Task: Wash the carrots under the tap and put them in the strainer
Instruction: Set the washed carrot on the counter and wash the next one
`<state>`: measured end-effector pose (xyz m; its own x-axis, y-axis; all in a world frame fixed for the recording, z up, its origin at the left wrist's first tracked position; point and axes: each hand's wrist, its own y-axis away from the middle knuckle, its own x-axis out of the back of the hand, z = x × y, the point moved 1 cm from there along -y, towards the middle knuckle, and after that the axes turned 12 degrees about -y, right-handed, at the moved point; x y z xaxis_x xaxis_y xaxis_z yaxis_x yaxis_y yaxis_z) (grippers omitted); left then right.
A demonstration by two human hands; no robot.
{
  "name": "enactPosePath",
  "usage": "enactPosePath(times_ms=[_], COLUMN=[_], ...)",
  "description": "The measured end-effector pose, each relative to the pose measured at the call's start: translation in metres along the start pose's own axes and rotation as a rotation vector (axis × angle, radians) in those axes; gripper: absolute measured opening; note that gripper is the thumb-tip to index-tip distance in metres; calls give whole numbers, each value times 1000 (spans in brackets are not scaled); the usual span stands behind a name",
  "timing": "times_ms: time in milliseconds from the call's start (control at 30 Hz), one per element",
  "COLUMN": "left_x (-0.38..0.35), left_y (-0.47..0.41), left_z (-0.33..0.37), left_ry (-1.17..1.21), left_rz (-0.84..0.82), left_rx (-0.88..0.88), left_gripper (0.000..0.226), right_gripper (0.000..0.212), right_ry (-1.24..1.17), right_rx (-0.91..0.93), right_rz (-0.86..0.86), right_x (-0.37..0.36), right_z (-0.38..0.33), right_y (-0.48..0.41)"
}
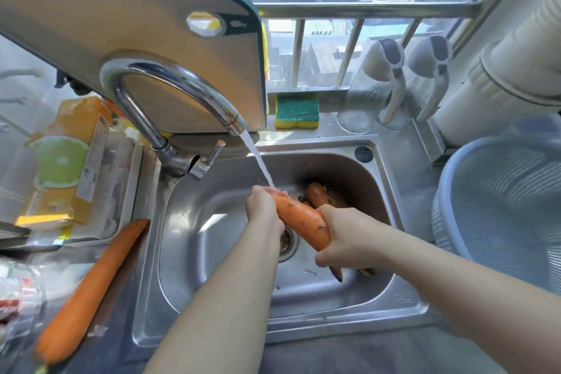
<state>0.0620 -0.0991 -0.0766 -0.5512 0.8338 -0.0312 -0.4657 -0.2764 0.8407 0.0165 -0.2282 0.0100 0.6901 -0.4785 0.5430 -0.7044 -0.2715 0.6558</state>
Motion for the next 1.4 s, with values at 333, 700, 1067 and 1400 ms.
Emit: enactPosePath(times_ms=[333,700,1067,1400], left_x=[8,6,29,31], left_y=[9,16,13,12], left_z=[-15,-17,-3,-3], left_ry=[200,-191,63,-14], left_rz=[-287,-347,-483,-502], left_rx=[-34,-233,-140,-146], left_gripper=[23,24,24,25], right_gripper=[36,38,47,49], right_ry=[-587,239,28,82], right_rx=[-184,179,190,198], right_rz=[-258,195,158,150], right_x=[16,-5,-1,-1], right_z=[12,-1,5,6], right_y=[-13,-31,-50,-48])
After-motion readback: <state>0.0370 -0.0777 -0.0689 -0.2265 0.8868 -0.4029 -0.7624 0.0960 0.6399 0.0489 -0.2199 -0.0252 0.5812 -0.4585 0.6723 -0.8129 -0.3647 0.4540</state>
